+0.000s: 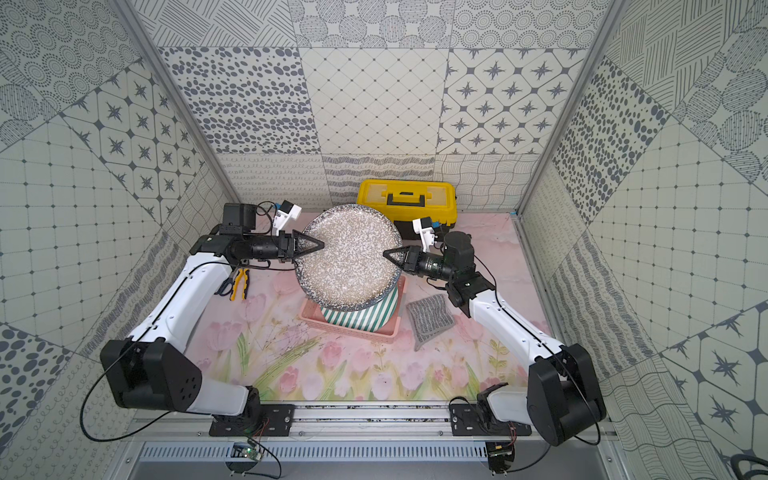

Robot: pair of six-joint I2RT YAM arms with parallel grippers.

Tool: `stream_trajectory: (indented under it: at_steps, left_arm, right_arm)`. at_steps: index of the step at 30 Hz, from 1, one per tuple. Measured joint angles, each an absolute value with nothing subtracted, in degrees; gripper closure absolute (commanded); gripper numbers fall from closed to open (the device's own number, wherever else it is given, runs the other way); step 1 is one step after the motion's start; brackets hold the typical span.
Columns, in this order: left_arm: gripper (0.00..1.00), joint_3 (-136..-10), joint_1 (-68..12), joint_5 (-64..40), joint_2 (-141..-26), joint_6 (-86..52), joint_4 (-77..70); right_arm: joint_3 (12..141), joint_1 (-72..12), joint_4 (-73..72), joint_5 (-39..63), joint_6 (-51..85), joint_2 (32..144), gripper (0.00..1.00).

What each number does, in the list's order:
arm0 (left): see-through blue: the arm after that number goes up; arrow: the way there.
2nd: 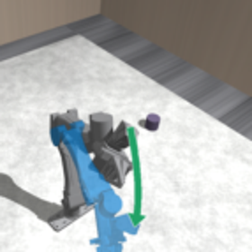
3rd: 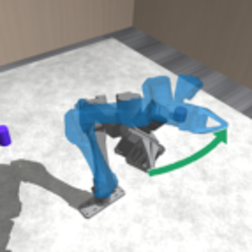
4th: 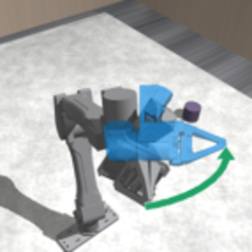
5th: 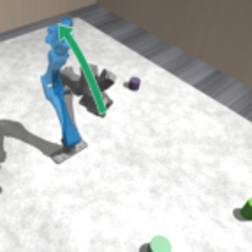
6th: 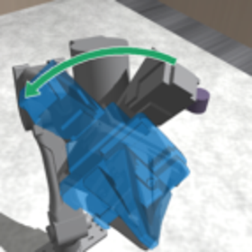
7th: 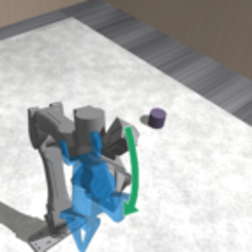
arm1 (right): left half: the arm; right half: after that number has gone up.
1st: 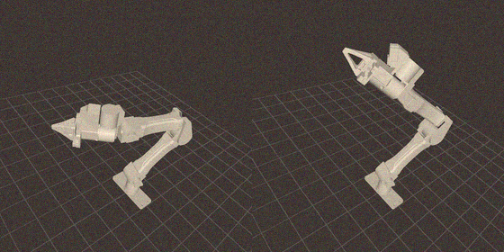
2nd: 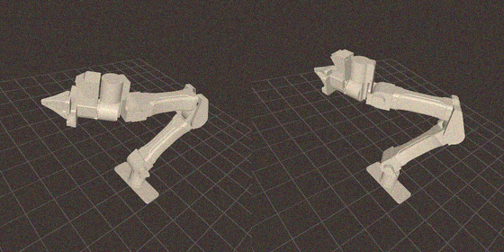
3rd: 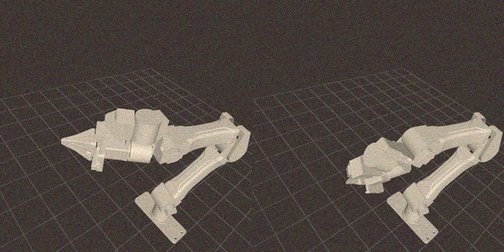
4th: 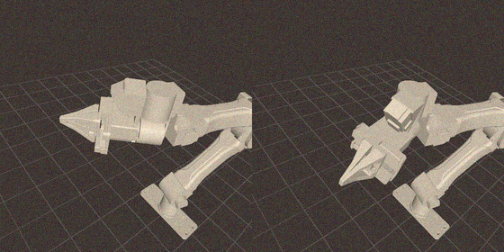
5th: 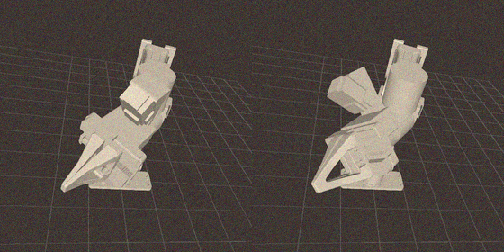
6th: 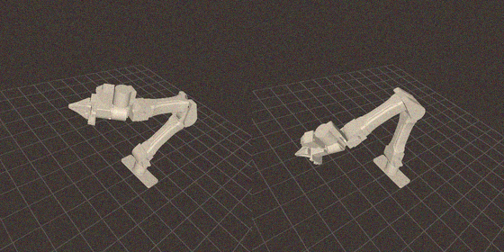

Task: Wipe the wet plate dry
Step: Place the plate at the center of the board.

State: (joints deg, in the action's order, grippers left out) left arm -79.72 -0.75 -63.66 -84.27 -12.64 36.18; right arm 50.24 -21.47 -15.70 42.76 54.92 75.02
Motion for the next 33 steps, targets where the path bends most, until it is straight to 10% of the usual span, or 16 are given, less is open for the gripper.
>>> stream_trajectory:
  at_steps: [33]
  left_arm:
    - [0.00,-74.76,0.19,-46.13,-78.63,-1.13,39.27]
  right_arm:
    - [19.31,22.37,-2.28,29.76,71.55,46.74,1.00]
